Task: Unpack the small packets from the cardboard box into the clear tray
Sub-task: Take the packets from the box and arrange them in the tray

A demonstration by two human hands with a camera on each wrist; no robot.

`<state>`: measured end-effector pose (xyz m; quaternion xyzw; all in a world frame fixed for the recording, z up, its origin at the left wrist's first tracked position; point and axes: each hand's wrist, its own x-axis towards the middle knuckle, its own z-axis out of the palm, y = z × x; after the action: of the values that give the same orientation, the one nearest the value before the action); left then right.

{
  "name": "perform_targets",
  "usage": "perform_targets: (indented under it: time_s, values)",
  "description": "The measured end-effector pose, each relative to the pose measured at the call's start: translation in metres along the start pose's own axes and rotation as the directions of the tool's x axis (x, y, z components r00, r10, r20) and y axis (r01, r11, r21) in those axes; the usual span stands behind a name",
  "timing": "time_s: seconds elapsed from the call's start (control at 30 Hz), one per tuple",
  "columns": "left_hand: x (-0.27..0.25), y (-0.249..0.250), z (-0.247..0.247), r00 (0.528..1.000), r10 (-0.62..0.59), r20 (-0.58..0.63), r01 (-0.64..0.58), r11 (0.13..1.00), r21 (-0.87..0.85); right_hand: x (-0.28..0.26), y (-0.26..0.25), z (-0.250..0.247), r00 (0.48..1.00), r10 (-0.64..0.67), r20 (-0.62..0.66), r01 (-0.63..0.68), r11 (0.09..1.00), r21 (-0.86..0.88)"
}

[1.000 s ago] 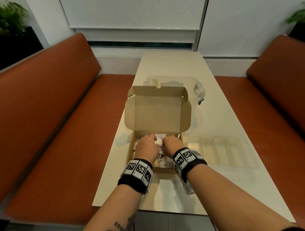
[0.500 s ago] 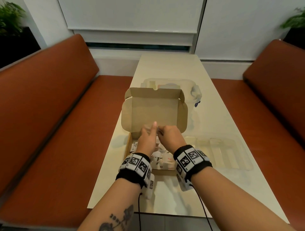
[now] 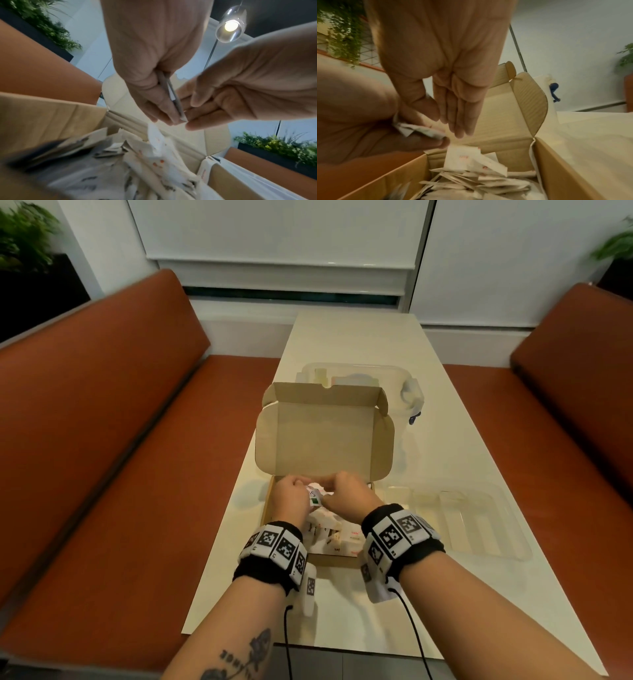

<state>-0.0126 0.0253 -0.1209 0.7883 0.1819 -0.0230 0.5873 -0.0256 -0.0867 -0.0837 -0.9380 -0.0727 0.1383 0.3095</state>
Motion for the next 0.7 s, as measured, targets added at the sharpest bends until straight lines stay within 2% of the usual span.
perform_targets:
  time_s: [0.07,0.1,0.2,0.27,0.43,0.7]
  values:
    - [0.001,-0.003,-0.002,1.000,-0.012,-0.018,0.013,1.000,0.018,0.003,0.007,0.000,0.998,0.063,-0.003,-0.063,0.994,-0.085]
    - [0.002,-0.005,-0.003,0.999,-0.017,-0.027,0.018,1.000,0.012,0.003,0.010,0.001,0.996,0.083,0.035,-0.076,0.985,-0.153]
    - [0.006,-0.008,-0.007,0.998,-0.005,-0.061,0.003,1.000,-0.025,0.001,0.015,0.013,0.961,0.131,0.244,-0.032,0.928,-0.371]
    - [0.008,-0.009,-0.011,0.996,0.016,-0.084,-0.018,0.999,-0.032,-0.001,0.018,0.022,0.935,0.138,0.328,0.027,0.892,-0.452]
    - [0.009,-0.013,-0.016,0.996,-0.021,-0.085,0.012,0.993,-0.115,0.001,0.025,0.039,0.944,0.084,0.320,0.103,0.844,-0.526]
    - [0.004,-0.014,-0.010,0.998,-0.057,-0.005,0.056,0.987,-0.152,0.008,0.020,0.042,0.962,0.081,0.260,0.073,0.844,-0.531]
